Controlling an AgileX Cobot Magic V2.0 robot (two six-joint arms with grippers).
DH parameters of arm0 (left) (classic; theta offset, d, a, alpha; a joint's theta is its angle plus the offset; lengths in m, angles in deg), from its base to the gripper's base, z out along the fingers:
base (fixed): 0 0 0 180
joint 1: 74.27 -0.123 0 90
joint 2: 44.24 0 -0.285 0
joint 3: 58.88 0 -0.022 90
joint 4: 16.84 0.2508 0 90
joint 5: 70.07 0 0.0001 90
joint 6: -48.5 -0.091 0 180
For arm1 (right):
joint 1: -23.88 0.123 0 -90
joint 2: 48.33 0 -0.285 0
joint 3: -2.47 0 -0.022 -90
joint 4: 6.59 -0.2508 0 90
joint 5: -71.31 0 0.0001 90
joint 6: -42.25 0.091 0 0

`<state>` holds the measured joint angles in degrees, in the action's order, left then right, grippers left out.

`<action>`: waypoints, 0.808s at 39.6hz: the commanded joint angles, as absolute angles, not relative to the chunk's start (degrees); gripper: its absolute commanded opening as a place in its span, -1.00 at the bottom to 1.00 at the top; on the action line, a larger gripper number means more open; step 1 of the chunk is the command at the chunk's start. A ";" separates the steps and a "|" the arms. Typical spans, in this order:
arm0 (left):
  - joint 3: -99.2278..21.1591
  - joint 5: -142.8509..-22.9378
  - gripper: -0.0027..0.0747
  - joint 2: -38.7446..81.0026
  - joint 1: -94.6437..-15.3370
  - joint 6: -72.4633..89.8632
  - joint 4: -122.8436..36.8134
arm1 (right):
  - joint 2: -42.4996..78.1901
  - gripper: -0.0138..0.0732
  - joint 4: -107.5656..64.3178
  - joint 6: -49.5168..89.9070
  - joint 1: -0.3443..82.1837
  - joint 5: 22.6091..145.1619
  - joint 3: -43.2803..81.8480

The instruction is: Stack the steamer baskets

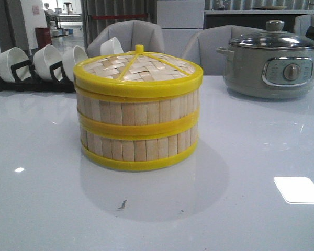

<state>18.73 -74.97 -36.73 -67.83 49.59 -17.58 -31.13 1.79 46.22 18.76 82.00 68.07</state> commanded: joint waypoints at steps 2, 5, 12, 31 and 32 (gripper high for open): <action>18.75 -68.42 -0.68 -37.43 -67.74 49.55 -17.75 | -30.60 -0.48 2.20 46.10 18.46 77.37 66.44; 18.75 -66.89 -0.68 -37.43 -67.74 49.55 -17.75 | -30.60 -0.48 2.20 46.10 18.46 77.37 66.44; 18.75 -66.51 -0.68 -37.43 -67.74 49.55 -17.75 | -30.60 -0.48 2.20 46.10 18.46 77.37 66.44; 18.75 -66.51 -0.68 -37.43 -67.74 49.55 -17.75 | -30.60 -0.48 2.20 46.10 18.46 77.37 66.44; 18.75 -66.51 -0.68 -37.43 -67.74 49.55 -17.75 | -30.60 -0.48 2.20 46.10 18.46 77.37 66.44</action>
